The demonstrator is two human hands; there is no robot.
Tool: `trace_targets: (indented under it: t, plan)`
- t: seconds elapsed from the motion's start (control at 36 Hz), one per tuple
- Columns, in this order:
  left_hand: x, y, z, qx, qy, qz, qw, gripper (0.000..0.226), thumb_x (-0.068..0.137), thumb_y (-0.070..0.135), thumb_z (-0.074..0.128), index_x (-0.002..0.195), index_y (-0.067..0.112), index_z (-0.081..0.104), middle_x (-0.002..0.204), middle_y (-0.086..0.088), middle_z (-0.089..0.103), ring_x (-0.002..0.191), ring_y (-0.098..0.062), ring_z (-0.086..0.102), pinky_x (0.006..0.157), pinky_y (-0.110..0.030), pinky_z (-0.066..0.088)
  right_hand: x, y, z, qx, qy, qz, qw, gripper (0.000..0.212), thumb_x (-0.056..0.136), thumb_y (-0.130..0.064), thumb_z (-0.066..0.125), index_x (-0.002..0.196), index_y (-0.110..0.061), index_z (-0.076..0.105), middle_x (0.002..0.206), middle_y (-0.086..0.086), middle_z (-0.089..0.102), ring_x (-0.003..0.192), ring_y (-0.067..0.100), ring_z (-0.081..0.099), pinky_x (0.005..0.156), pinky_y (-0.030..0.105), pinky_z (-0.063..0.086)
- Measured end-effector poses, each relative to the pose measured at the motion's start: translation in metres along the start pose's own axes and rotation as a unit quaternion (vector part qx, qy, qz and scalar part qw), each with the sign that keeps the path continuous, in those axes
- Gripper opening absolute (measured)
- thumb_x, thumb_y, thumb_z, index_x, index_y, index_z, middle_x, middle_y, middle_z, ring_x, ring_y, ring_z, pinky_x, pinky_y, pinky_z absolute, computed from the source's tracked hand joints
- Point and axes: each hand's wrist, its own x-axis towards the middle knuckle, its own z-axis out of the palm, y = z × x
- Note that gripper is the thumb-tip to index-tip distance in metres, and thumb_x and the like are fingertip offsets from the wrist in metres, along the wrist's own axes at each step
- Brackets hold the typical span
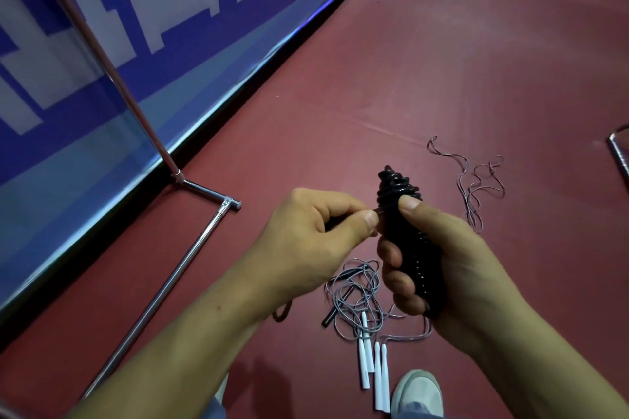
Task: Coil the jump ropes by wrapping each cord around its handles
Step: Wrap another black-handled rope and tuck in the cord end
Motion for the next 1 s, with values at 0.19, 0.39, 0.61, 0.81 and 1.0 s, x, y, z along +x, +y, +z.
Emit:
trace_targets:
  t: [0.19, 0.39, 0.61, 0.81, 1.0]
  plan:
    - [0.005, 0.005, -0.003, -0.145, -0.067, -0.062, 0.985, 0.017, 0.083, 0.032, 0.070, 0.071, 0.020, 0.075, 0.050, 0.012, 0.050, 0.045, -0.006, 0.037, 0.048, -0.018, 0.031, -0.006, -0.004, -0.002, 0.077, -0.066, 0.050, 0.994, 0.031, 0.083, -0.042, 0.059, 0.078, -0.012, 0.064, 0.058, 0.003, 0.044, 0.035, 0.012, 0.036, 0.032, 0.014, 0.026]
    - [0.011, -0.004, -0.006, -0.240, -0.180, -0.190, 0.935, 0.012, 0.086, 0.029, 0.075, 0.085, 0.019, 0.068, 0.058, -0.005, 0.035, 0.043, -0.012, 0.025, 0.048, -0.023, 0.017, -0.005, 0.000, -0.004, 0.035, -0.029, 0.029, 0.999, 0.031, 0.076, -0.042, 0.058, 0.074, -0.011, 0.061, 0.056, 0.007, 0.043, 0.033, 0.016, 0.034, 0.035, 0.015, 0.022]
    - [0.012, -0.008, -0.011, -0.210, -0.202, -0.212, 0.933, 0.018, 0.091, 0.017, 0.066, 0.075, 0.011, 0.060, 0.048, 0.000, 0.042, 0.040, -0.008, 0.034, 0.046, -0.023, 0.023, 0.004, 0.010, -0.009, -0.039, 0.023, -0.035, 0.998, 0.028, 0.077, -0.037, 0.061, 0.076, -0.010, 0.064, 0.056, 0.014, 0.047, 0.036, 0.018, 0.038, 0.038, 0.019, 0.031]
    - [0.013, -0.017, -0.012, -0.172, -0.181, -0.179, 0.952, 0.021, 0.084, 0.024, 0.073, 0.075, 0.008, 0.063, 0.059, -0.005, 0.047, 0.049, -0.015, 0.036, 0.051, -0.026, 0.028, 0.002, 0.013, -0.006, -0.037, 0.004, -0.016, 0.999, 0.032, 0.079, -0.039, 0.060, 0.080, -0.007, 0.057, 0.054, 0.012, 0.045, 0.032, 0.018, 0.036, 0.037, 0.017, 0.029]
    - [0.011, -0.011, -0.007, -0.217, -0.165, -0.101, 0.957, 0.024, 0.083, 0.025, 0.077, 0.102, 0.013, 0.067, 0.075, -0.018, 0.053, 0.055, -0.011, 0.040, 0.053, -0.021, 0.032, -0.002, 0.010, -0.010, 0.134, -0.156, 0.095, 0.974, 0.042, 0.062, -0.049, 0.081, 0.074, -0.012, 0.065, 0.053, 0.003, 0.043, 0.028, 0.011, 0.037, 0.031, 0.012, 0.028]
